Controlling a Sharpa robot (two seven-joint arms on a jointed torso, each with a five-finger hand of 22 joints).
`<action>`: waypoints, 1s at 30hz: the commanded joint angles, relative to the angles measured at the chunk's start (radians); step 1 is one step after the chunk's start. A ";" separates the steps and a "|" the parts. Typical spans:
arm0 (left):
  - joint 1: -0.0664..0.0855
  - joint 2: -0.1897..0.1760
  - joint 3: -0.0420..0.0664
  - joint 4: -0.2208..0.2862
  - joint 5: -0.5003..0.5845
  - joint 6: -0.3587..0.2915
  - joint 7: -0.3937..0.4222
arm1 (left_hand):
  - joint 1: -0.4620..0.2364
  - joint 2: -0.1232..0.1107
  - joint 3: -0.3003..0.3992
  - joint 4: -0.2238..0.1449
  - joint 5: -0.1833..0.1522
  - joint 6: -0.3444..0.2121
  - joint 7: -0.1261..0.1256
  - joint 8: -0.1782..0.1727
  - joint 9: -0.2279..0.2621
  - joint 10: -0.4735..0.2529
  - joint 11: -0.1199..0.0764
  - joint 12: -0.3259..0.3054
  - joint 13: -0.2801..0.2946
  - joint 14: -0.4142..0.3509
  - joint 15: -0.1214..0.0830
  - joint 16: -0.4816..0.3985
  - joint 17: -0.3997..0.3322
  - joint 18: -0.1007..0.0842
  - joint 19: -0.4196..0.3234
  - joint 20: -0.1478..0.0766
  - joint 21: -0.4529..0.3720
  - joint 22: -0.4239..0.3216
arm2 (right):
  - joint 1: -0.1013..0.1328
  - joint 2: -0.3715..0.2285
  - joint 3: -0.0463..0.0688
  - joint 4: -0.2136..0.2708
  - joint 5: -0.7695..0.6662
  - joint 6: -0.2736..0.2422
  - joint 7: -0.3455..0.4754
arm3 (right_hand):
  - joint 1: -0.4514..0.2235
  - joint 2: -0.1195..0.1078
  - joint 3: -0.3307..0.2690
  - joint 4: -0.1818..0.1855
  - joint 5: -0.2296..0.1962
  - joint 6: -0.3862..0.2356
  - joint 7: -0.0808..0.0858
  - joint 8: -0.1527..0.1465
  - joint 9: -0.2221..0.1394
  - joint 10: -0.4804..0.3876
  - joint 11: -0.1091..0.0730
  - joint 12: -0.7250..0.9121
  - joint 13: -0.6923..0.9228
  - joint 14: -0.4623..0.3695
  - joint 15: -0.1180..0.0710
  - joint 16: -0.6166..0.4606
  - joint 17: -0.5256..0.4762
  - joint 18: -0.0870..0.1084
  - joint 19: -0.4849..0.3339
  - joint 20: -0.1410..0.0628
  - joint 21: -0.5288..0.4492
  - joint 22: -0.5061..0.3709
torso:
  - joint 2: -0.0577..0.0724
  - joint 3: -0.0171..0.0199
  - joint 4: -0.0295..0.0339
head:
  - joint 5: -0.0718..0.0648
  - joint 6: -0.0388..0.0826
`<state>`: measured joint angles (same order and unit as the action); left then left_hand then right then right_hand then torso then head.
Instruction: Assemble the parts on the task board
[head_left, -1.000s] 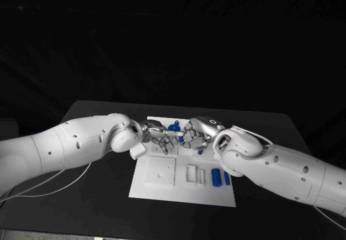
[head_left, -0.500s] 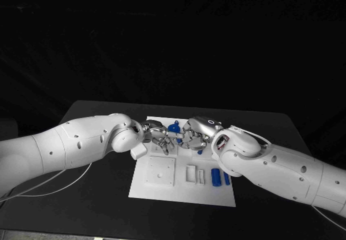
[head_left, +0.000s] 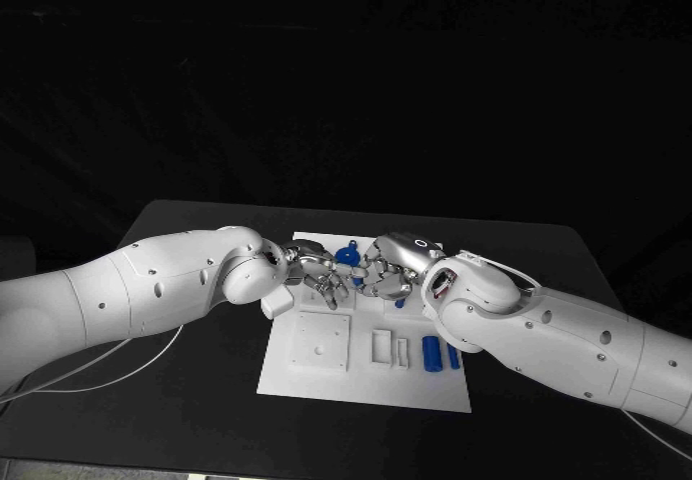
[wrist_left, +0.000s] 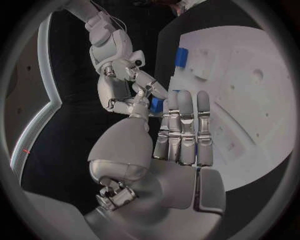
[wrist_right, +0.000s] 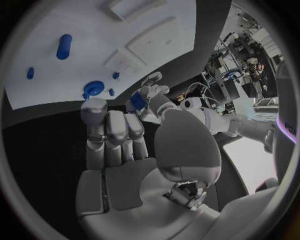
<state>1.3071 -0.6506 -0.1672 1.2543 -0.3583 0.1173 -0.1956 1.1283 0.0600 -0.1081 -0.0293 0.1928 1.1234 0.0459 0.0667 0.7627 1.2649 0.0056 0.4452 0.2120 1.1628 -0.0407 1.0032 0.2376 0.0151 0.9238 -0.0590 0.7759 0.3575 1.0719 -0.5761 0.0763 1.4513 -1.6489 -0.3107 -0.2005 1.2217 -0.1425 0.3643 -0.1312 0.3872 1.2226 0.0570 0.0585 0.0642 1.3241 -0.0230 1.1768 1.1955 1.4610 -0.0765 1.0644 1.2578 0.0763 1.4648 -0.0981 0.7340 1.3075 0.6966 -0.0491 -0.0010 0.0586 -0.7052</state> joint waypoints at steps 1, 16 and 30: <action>0.000 0.004 0.001 0.004 0.002 0.006 0.005 | 0.004 0.016 0.003 -0.007 0.006 0.007 -0.004 0.003 0.001 -0.004 -0.006 0.004 0.000 0.002 0.000 0.007 0.001 -0.015 0.001 0.001 0.006 0.002 | -0.001 0.002 0.000 0.000 -0.010 0.016 -0.001 | -0.002 0.008 -0.003 -0.001 0.004 0.008 0.000 0.004 0.002 -0.001 -0.003 -0.002 0.002 -0.002 -0.004 -0.005 0.001 -0.001 0.055 -0.004 -0.006 0.076 | 0.000 0.0000 0.0001 | -0.001 0.000; 0.000 0.003 0.001 0.003 0.013 0.005 0.025 | 0.138 0.095 0.060 -0.082 0.139 0.001 -0.015 0.002 -0.011 0.006 -0.011 -0.015 -0.015 0.001 -0.006 0.012 0.006 -0.015 -0.006 -0.005 0.021 0.012 | -0.002 0.003 0.000 -0.003 -0.008 0.020 0.000 | -0.002 0.010 -0.004 -0.001 0.004 0.009 0.000 0.004 0.001 -0.002 -0.003 -0.003 0.001 -0.002 -0.005 -0.007 0.000 -0.001 0.055 -0.005 -0.007 0.075 | 0.000 -0.0004 0.0001 | 0.001 -0.001; 0.000 0.002 0.001 0.002 0.027 0.003 0.047 | 0.091 0.120 0.151 -0.158 0.232 -0.005 -0.007 0.006 0.052 0.027 -0.012 -0.033 -0.030 0.004 -0.009 0.016 0.015 -0.011 -0.034 -0.011 0.068 0.045 | -0.003 0.002 0.000 -0.003 -0.008 0.024 -0.002 | -0.002 0.010 -0.004 -0.001 0.004 0.009 0.000 0.004 0.001 -0.002 -0.003 -0.003 0.001 -0.002 -0.005 -0.007 0.000 -0.001 0.055 -0.005 -0.007 0.075 | 0.000 0.0000 0.0002 | 0.002 -0.002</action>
<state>1.3063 -0.6508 -0.1679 1.2540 -0.3515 0.1177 -0.1761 1.2269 0.1732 -0.0503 -0.0980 0.4208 1.1182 0.0399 0.0628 0.7271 1.2832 -0.0052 0.4140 0.1817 1.1667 -0.0445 1.0148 0.2523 0.0150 0.8985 -0.0699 0.8406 0.4023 1.0708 -0.5747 0.0772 1.4464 -1.6489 -0.3010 -0.2045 1.2216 -0.1426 0.3643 -0.1313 0.3872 1.2243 0.0552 0.0588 0.0644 1.3241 -0.0230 1.1768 1.1962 1.4609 -0.0764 1.0609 1.2575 0.0762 1.4648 -0.0981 0.7301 1.3074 0.6967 -0.0490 -0.0006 0.0601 -0.7072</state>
